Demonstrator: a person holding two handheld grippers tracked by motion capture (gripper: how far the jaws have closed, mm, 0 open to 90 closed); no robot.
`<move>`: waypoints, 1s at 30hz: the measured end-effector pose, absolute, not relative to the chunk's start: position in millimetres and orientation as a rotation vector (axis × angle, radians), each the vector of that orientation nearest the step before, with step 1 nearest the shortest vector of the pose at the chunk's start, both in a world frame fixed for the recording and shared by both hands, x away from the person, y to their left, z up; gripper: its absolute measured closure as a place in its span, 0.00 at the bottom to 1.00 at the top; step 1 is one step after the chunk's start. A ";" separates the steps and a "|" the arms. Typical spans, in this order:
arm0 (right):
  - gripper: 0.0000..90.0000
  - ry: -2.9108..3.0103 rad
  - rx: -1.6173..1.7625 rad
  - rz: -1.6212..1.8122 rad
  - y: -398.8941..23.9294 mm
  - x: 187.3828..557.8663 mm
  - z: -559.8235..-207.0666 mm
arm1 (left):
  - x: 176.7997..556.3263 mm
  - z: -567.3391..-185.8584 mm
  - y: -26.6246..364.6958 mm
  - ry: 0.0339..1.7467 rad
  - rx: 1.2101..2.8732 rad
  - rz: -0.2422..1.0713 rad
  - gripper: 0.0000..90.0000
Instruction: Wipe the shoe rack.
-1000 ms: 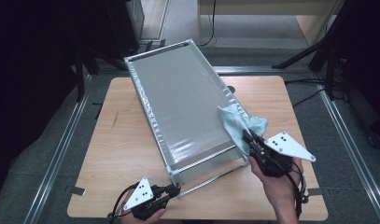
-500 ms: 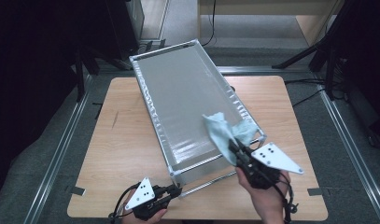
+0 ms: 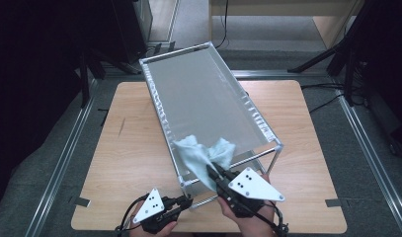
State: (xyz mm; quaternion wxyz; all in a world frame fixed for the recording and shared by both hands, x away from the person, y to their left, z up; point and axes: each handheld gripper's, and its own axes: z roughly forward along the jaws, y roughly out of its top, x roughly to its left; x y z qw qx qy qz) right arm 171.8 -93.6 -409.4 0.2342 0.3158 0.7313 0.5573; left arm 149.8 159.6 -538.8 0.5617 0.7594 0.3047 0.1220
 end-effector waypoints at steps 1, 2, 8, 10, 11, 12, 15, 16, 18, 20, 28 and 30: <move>0.92 1.990 0.882 1.513 -100.1 174.1 -409.1 | 149.9 -538.8 159.7 0.715 1.790 0.287 0.89; 0.92 1.982 0.905 1.514 -105.7 176.0 -408.8 | 149.9 -538.9 159.8 0.715 1.791 0.288 0.89; 0.92 1.855 1.064 1.470 -160.7 191.7 -407.0 | 149.9 -538.8 160.0 0.714 1.794 0.287 0.89; 0.91 1.814 1.113 1.462 -178.1 196.0 -407.2 | 149.9 -538.9 159.9 0.716 1.792 0.286 0.89; 0.91 1.792 1.129 1.458 -186.3 198.0 -407.5 | 149.8 -538.9 159.7 0.717 1.792 0.285 0.89; 0.91 1.768 1.149 1.451 -193.5 199.4 -407.6 | 149.8 -538.9 159.6 0.718 1.792 0.284 0.89; 0.92 1.751 1.180 1.473 -208.6 201.9 -406.9 | 149.9 -539.0 158.4 0.711 1.794 0.282 0.89; 0.92 1.752 1.182 1.474 -210.3 201.6 -406.5 | 149.7 -539.0 157.9 0.711 1.794 0.282 0.89; 0.91 1.746 1.181 1.447 -207.9 200.1 -405.9 | 149.8 -539.0 158.1 0.710 1.795 0.282 0.89; 0.91 1.736 1.206 1.444 -203.2 198.2 -405.9 | 149.9 -539.0 158.7 0.711 1.795 0.280 0.89; 0.91 1.828 1.097 1.522 -155.1 183.8 -410.8 | 149.3 -539.2 153.4 0.737 1.783 0.283 0.89; 0.90 1.866 1.036 1.540 -136.6 177.3 -412.2 | 149.2 -539.3 150.5 0.737 1.782 0.290 0.89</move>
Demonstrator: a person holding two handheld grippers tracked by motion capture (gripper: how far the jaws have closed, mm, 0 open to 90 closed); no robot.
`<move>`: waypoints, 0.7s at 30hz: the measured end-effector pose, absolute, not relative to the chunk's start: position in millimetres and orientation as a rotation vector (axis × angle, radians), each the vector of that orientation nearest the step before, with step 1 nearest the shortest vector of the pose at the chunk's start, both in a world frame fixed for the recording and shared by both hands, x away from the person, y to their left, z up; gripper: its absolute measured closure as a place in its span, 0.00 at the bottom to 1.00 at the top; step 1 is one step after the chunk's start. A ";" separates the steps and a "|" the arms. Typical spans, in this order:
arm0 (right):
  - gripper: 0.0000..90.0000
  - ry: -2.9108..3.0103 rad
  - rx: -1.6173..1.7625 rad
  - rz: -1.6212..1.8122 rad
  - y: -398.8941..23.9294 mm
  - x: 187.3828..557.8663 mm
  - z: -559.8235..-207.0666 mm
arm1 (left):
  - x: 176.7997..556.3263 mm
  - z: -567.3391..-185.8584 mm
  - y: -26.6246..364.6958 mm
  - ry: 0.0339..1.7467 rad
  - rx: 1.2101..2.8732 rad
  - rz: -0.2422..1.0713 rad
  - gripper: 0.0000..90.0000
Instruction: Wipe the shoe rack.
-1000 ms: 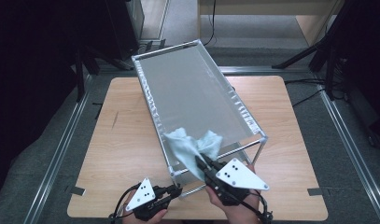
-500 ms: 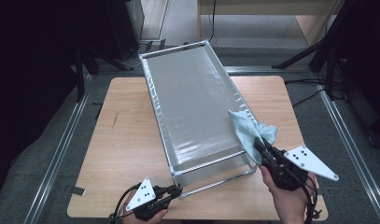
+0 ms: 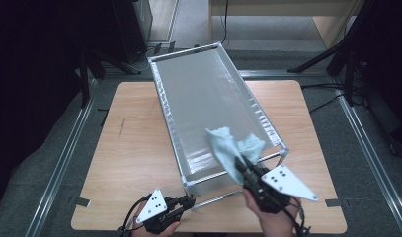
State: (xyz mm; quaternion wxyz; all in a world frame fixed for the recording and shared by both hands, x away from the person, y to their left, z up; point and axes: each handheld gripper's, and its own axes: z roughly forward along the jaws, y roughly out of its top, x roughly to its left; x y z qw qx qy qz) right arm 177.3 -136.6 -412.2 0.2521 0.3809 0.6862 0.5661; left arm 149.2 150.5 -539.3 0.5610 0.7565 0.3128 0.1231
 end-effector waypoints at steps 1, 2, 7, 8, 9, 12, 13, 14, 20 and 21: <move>0.90 1.886 1.014 1.550 -129.8 174.7 -412.5 | 149.0 -539.3 148.3 0.743 1.779 0.295 0.89; 0.89 1.921 0.974 1.564 -119.4 170.3 -412.4 | 149.0 -539.2 147.4 0.742 1.780 0.296 0.89; 0.89 1.991 0.872 1.580 -98.6 156.3 -409.8 | 148.5 -539.0 146.0 0.750 1.780 0.302 0.89; 0.90 1.988 0.866 1.571 -99.2 154.6 -409.7 | 148.5 -539.0 146.0 0.750 1.779 0.302 0.89; 0.90 1.987 0.862 1.569 -100.5 154.1 -409.8 | 148.5 -539.0 145.9 0.751 1.780 0.303 0.89; 0.91 1.964 0.878 1.538 -112.9 154.7 -409.7 | 148.8 -539.1 146.3 0.749 1.781 0.300 0.89; 0.91 1.952 0.891 1.524 -118.7 155.8 -409.4 | 148.9 -539.1 146.4 0.748 1.781 0.299 0.89; 0.91 1.941 0.913 1.511 -125.5 157.3 -408.9 | 149.1 -539.2 146.6 0.747 1.782 0.298 0.89; 0.92 1.808 1.083 1.441 -178.5 171.4 -409.7 | 149.5 -539.3 147.1 0.742 1.787 0.293 0.89; 0.92 1.785 1.110 1.431 -186.4 173.5 -410.0 | 149.6 -539.3 147.1 0.742 1.787 0.293 0.89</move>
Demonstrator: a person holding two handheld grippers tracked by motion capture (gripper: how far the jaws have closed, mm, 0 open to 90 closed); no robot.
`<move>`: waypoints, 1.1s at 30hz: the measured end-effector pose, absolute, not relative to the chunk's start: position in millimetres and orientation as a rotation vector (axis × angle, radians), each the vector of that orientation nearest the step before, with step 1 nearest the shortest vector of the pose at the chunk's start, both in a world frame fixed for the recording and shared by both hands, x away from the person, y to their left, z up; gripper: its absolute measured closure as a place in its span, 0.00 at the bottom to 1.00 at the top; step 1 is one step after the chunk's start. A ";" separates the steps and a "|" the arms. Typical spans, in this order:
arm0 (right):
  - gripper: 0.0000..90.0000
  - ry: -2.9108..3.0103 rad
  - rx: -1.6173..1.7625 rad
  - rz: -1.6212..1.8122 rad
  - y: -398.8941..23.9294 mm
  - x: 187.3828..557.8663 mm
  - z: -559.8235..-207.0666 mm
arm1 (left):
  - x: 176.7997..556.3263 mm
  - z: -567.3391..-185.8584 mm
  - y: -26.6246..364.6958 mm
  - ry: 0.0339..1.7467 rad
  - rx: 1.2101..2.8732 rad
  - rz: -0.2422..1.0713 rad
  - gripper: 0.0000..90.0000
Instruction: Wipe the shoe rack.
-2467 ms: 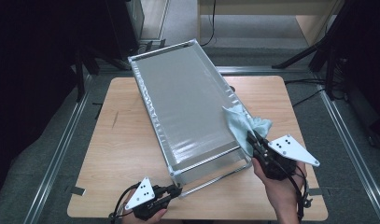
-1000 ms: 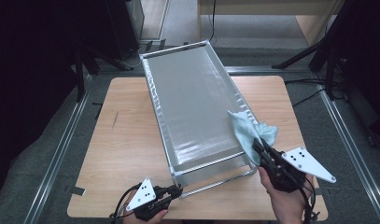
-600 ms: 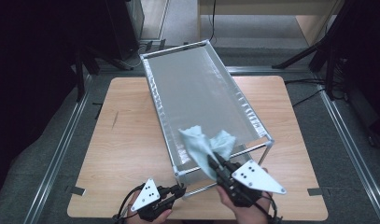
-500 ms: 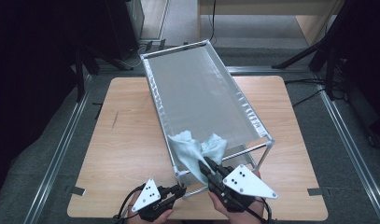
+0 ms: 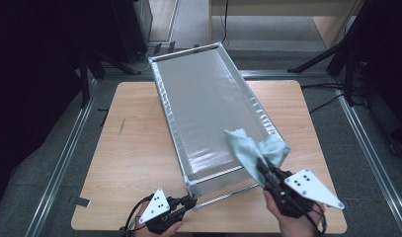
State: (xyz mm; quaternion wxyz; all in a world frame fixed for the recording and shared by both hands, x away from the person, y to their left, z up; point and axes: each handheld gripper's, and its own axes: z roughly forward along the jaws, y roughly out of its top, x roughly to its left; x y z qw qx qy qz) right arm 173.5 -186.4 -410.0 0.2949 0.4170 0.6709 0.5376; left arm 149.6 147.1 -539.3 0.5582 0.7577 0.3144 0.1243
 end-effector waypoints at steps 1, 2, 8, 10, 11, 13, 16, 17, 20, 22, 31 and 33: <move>0.92 1.775 1.129 1.423 -191.9 174.8 -410.5 | 149.8 -539.4 147.0 0.741 1.787 0.293 0.89; 0.92 1.758 1.148 1.407 -198.2 176.5 -411.1 | 149.9 -539.4 146.8 0.741 1.787 0.292 0.89; 0.92 1.738 1.204 1.401 -200.6 177.1 -413.2 | 151.4 -539.9 146.3 0.745 1.782 0.276 0.89; 0.92 1.764 1.183 1.425 -190.6 175.1 -413.9 | 151.5 -540.0 145.8 0.748 1.781 0.279 0.89; 0.92 1.782 1.171 1.439 -184.6 173.8 -414.4 | 151.8 -540.1 145.4 0.747 1.780 0.281 0.89; 0.92 1.830 1.128 1.476 -166.8 169.6 -415.6 | 151.9 -540.1 144.7 0.749 1.780 0.281 0.89; 0.92 1.880 1.079 1.509 -149.1 164.6 -416.6 | 152.6 -540.5 144.7 0.752 1.777 0.270 0.89; 0.92 1.910 1.055 1.530 -139.3 161.2 -417.2 | 152.5 -540.6 144.6 0.753 1.776 0.269 0.89; 0.92 1.987 0.995 1.576 -116.7 152.7 -418.9 | 152.6 -540.9 144.5 0.752 1.777 0.271 0.89; 0.92 2.015 0.961 1.576 -107.4 148.8 -419.8 | 152.6 -541.0 144.6 0.752 1.779 0.271 0.89; 0.92 1.964 0.974 1.487 -128.6 156.1 -420.9 | 152.9 -541.7 145.1 0.746 1.783 0.271 0.89; 0.92 1.925 1.022 1.462 -143.7 161.2 -420.7 | 153.0 -541.8 145.3 0.745 1.785 0.271 0.89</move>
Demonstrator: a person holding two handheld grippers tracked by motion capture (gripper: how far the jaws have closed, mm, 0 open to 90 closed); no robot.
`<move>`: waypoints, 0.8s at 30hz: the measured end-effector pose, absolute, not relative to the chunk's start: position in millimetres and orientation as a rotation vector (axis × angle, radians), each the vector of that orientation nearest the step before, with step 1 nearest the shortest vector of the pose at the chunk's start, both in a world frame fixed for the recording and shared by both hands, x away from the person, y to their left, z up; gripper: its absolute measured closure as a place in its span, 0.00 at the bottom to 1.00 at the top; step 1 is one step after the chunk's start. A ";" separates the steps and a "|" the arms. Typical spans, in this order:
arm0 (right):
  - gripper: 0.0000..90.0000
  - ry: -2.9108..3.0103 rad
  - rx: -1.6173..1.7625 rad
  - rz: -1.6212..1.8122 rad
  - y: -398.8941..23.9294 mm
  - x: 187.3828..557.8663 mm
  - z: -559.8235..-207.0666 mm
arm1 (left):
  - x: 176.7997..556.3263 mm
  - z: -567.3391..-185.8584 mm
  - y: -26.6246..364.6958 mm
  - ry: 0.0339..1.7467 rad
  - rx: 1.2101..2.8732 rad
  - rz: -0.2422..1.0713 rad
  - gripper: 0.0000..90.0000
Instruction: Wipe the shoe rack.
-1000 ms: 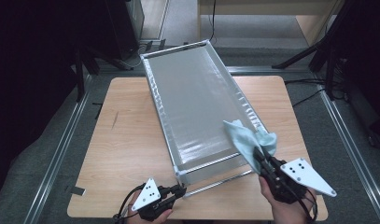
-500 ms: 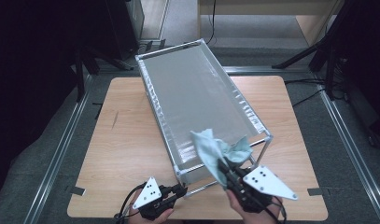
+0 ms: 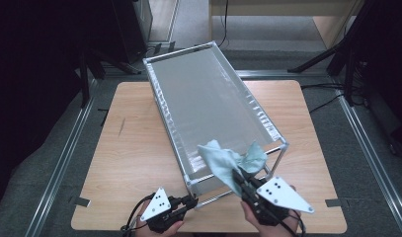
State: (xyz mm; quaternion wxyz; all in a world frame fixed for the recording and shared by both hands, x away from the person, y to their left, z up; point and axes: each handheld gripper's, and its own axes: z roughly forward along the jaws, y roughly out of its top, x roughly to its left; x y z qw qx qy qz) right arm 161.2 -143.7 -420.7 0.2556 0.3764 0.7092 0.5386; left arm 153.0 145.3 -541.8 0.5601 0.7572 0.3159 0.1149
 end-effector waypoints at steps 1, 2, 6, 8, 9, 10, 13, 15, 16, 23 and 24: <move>0.92 1.911 1.037 1.455 -149.1 163.1 -420.8 | 153.1 -541.8 145.4 0.744 1.787 0.270 0.89; 0.92 1.892 1.063 1.445 -156.5 165.7 -420.9 | 153.1 -541.8 145.5 0.743 1.788 0.271 0.89; 0.92 1.805 1.170 1.407 -186.5 175.2 -421.7 | 153.1 -541.9 145.5 0.743 1.790 0.270 0.89; 0.92 1.757 1.225 1.383 -200.8 178.3 -421.4 | 153.1 -542.0 145.7 0.742 1.791 0.269 0.89; 0.92 1.729 1.255 1.373 -207.8 179.3 -420.9 | 153.2 -542.0 145.7 0.741 1.791 0.269 0.89; 0.92 1.699 1.288 1.365 -216.1 180.0 -420.2 | 153.2 -542.0 145.7 0.741 1.792 0.269 0.89; 0.92 1.652 1.330 1.329 -230.2 181.2 -420.9 | 153.2 -542.1 145.7 0.741 1.793 0.270 0.89; 0.92 1.634 1.352 1.298 -236.6 183.0 -426.1 | 153.2 -542.1 145.6 0.742 1.793 0.268 0.89; 0.92 1.630 1.368 1.295 -239.1 184.5 -430.1 | 153.2 -542.2 145.6 0.742 1.793 0.268 0.89; 0.92 1.701 1.484 1.199 -243.1 202.4 -471.7 | 153.6 -542.3 145.9 0.740 1.796 0.264 0.89; 0.92 1.723 1.503 1.175 -243.8 205.9 -479.7 | 153.6 -542.3 145.9 0.740 1.796 0.264 0.89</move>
